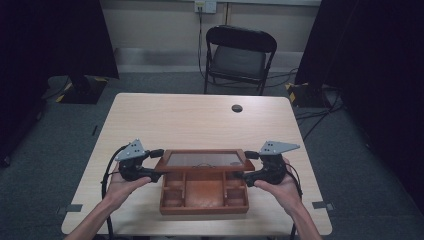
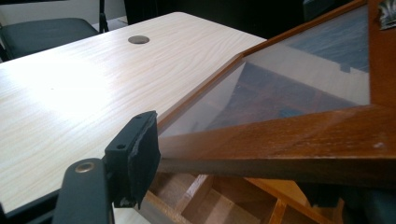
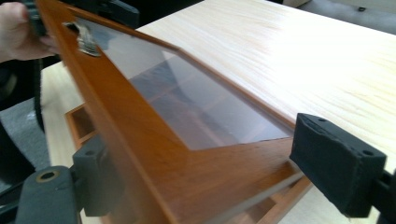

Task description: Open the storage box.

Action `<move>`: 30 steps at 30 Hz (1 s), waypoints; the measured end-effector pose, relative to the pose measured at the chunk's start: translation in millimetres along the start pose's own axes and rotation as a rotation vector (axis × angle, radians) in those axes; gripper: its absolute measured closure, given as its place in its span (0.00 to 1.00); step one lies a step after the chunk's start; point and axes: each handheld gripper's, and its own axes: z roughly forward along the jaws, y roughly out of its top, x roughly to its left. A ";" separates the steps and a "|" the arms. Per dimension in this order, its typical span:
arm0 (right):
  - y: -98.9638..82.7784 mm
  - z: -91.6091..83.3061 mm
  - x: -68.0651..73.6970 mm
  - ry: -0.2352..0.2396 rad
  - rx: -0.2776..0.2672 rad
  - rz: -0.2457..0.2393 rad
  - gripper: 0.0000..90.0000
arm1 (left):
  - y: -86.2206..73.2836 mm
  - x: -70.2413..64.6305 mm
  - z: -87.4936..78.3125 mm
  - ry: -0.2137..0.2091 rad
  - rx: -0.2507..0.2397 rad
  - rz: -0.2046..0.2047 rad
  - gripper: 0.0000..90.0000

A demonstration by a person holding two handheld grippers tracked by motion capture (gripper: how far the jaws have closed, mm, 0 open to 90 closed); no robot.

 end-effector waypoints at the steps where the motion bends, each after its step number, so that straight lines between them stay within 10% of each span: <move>1: 0.5 1.0 -1.9 -0.001 -0.003 0.005 0.17 | 1.5 1.2 0.2 0.001 0.001 0.013 0.34; 30: 16.8 17.4 -31.2 0.027 -0.085 0.081 0.36 | 19.5 20.0 20.1 -0.016 -0.038 -0.046 0.43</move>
